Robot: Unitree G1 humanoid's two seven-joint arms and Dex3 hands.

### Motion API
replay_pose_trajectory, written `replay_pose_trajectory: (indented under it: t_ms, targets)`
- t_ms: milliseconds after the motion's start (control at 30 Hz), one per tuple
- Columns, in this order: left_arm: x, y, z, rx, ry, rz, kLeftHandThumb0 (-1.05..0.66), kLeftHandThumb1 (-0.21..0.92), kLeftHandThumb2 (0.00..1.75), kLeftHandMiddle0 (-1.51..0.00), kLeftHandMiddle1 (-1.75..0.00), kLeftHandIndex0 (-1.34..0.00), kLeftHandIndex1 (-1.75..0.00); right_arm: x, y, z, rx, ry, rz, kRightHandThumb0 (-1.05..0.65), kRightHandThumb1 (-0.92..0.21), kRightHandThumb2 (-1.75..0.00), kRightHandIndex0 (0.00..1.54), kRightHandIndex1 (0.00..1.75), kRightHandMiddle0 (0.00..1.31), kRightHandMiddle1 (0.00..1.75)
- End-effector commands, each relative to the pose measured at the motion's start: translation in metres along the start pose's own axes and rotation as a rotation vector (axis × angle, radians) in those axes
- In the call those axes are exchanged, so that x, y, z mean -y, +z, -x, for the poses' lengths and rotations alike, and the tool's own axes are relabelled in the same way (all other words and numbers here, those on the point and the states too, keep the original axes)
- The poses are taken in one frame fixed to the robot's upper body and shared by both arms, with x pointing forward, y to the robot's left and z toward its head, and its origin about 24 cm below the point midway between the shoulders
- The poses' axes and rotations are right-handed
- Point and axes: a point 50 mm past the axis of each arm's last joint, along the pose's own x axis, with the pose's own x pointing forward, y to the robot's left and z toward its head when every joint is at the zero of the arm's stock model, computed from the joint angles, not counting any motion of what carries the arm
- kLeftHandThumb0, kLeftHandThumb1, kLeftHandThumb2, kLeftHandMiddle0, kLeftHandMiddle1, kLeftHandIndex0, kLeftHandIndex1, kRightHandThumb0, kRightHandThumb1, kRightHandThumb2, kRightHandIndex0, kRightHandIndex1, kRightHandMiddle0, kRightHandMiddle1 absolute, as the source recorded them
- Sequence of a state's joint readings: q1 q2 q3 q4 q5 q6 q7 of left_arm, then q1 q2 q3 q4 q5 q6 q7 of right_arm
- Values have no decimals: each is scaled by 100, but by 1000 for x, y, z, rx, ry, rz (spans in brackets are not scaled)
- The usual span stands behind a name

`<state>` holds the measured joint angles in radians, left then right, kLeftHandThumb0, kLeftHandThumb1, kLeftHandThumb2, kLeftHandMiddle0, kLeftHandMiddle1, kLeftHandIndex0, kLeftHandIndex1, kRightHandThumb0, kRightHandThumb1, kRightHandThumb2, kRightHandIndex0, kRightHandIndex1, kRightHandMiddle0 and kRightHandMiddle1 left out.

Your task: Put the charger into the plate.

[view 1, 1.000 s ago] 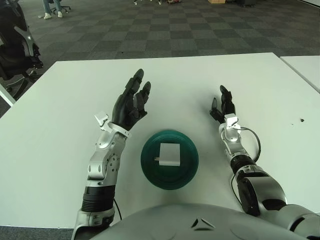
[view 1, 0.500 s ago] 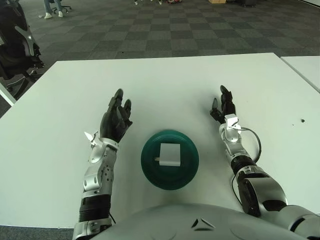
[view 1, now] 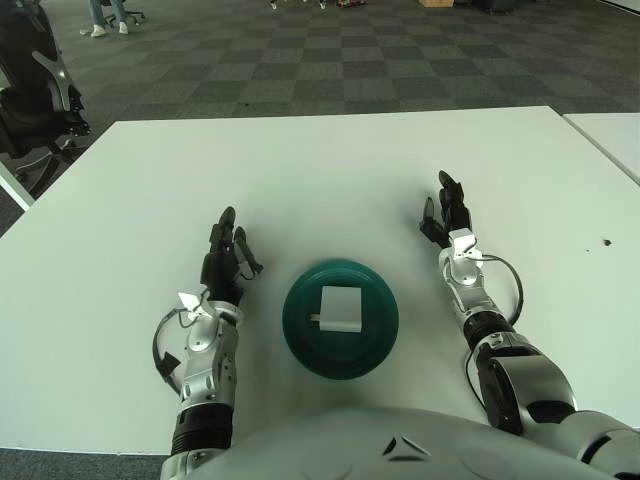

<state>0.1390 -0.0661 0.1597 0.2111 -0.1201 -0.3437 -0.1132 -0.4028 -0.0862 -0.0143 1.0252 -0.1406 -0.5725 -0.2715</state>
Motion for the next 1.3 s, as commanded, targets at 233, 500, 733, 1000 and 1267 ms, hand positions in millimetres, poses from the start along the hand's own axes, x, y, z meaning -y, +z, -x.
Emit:
replay_pose_trajectory:
  t_ms: [233,500,733,1000,1267]
  targets:
    - [-20,-43,12,-92,24,-192,-100,92,102,-3,0,0,-38,0,-84,83,-366,49,122,-84,-92,-94,8,0,0,36]
    - [-16,-45,13,-84,41,-178,-98,92,103,0,0,0,-34,3,-85,87,-364,73,103,-86,-92,-94,1,0,0,32]
    - [-12,-46,14,-71,43,-159,-97,92,102,-2,-1,0,-36,-2,-82,103,-342,91,36,-86,-92,-90,0,0,0,26]
    - [-4,-41,20,-20,8,-141,-97,92,102,-5,-2,0,-39,-6,-75,114,-333,113,-23,-86,-92,-87,0,0,0,23]
    - [6,-22,50,66,-16,-140,-98,92,102,-6,-2,0,-35,6,-67,119,-349,101,-91,-86,-92,-86,0,0,0,21]
